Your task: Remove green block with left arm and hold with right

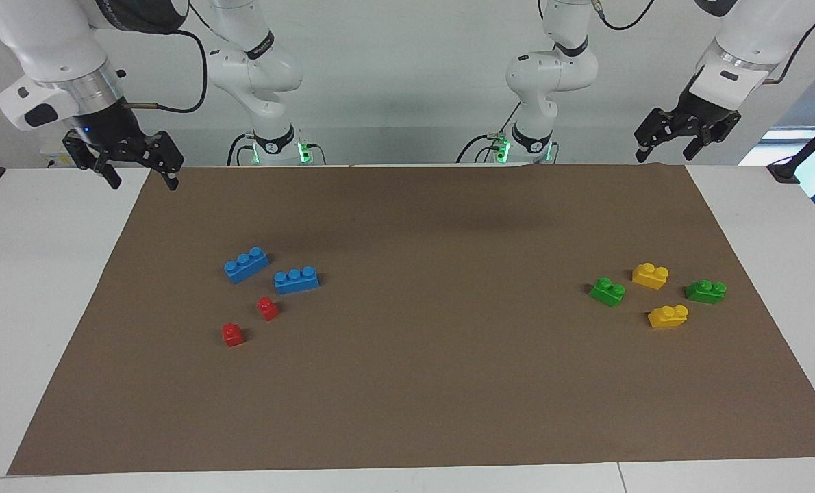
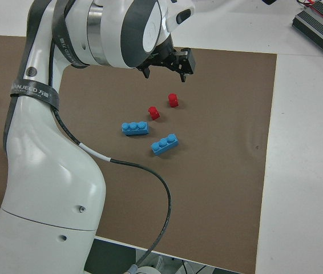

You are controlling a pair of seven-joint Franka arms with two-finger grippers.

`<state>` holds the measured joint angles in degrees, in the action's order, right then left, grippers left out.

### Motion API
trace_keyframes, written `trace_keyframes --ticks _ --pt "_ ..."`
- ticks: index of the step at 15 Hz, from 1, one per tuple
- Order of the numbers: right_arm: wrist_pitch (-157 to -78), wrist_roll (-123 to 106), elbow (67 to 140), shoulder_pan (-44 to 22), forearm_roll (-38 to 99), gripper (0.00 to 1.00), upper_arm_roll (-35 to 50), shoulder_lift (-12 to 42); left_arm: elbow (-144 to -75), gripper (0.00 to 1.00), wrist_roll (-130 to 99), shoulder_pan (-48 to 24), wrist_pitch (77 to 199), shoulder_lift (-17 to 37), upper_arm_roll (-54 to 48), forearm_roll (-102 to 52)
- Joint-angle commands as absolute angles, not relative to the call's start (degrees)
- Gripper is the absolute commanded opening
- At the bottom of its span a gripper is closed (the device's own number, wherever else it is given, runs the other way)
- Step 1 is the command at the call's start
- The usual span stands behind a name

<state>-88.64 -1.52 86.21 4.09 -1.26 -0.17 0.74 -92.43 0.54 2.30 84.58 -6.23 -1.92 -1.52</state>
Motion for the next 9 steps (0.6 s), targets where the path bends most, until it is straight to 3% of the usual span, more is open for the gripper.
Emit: trace_keyframes --ticks 1,9 --pt "-88.95 -1.14 86.84 4.48 -2.29 1.0 0.09 0.26 -91.93 1.0 0.88 2.11 84.81 -6.42 -1.58 -1.23" --pt "-88.86 -1.23 86.66 4.48 -2.29 1.0 0.09 0.62 -91.93 1.0 0.79 2.11 85.08 -6.42 -1.58 -1.23"
